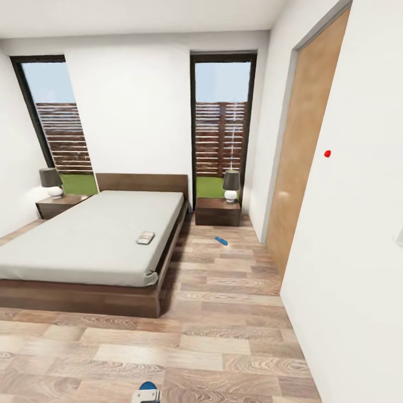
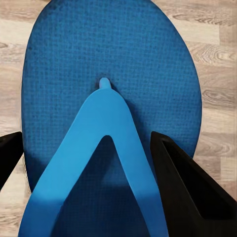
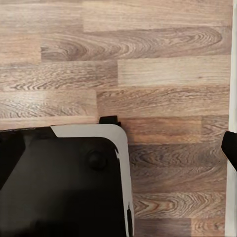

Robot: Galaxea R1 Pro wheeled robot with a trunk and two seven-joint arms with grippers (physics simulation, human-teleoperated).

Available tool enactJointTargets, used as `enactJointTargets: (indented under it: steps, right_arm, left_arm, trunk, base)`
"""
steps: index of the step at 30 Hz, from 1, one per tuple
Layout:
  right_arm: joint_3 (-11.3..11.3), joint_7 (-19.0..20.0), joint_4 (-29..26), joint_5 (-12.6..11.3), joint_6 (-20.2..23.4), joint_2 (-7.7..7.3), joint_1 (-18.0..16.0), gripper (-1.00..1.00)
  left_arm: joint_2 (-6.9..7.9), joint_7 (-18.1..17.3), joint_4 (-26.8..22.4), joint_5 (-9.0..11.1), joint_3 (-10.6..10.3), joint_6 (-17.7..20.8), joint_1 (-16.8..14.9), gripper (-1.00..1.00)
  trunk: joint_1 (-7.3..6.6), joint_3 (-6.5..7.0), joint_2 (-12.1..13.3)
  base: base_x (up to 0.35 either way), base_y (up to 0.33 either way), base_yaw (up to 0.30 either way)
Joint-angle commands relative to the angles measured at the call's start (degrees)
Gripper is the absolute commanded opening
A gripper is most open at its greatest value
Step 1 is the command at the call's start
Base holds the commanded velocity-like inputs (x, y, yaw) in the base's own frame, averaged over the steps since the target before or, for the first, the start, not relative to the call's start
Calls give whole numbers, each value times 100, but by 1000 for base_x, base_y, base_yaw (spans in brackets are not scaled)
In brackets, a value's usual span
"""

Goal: In the bedroom, move the book from the bed onto either nightstand, and place the two sandals side by side next to the bed.

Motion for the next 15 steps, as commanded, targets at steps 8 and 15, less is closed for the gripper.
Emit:
enactJointTargets:
  steps: [8,15]
  right_arm:
    - [-14,42,7,-44,-13,-3,-2,100]
    - [-9,34,7,244,-15,6,-2,100]
  left_arm:
    - [0,-17,5,9,3,-22,-2,-100]
    - [0,-17,5,9,3,-22,-1,-100]
  trunk:
    - [5,-2,-3]
    - [5,-2,-3]
  base:
    - [305,-74,-12]
    - [305,-74,-1]
